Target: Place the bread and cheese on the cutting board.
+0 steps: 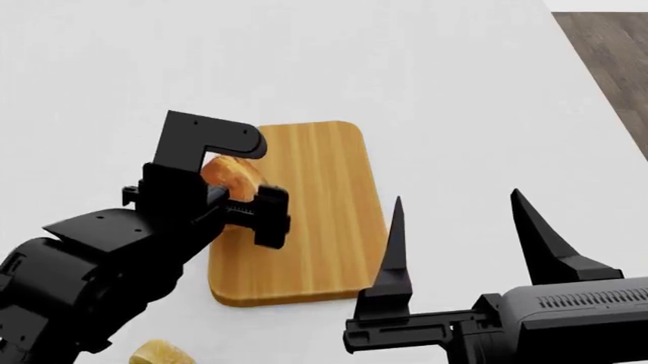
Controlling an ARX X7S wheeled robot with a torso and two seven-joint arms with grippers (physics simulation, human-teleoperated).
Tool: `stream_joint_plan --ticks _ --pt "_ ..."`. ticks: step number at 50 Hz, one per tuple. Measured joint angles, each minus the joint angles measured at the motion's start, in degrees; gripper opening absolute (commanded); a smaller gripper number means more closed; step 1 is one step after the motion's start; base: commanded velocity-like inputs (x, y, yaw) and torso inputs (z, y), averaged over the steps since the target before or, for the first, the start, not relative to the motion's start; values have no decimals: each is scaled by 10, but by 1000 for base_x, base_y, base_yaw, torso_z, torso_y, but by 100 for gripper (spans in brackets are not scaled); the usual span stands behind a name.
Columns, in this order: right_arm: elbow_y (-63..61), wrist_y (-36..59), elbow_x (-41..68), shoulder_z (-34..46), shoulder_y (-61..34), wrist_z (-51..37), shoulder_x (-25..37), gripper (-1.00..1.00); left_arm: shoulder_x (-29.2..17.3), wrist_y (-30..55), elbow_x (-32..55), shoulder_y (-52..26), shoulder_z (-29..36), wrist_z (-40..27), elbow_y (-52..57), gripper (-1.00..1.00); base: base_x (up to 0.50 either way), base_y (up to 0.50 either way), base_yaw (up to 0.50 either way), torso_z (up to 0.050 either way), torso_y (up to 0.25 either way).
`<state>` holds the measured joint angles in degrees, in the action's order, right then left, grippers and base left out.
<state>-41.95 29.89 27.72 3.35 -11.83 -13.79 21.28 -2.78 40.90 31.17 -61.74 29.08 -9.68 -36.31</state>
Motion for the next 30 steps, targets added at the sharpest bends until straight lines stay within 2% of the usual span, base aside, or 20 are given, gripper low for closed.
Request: stream_joint_plan --ticks 20,21,30 --pt "1 -1 2 5 -2 -3 3 100 -5 6 9 8 18 -11 19 -100 0 0 0 0 0" --pt "1 -1 2 5 -2 -3 3 100 -6 5 9 9 19 -12 20 100 0 0 0 0 0" --pt "3 -2 2 8 -4 -4 4 100 -7 -2 22 10 21 -25 22 100 0 0 0 0 0"
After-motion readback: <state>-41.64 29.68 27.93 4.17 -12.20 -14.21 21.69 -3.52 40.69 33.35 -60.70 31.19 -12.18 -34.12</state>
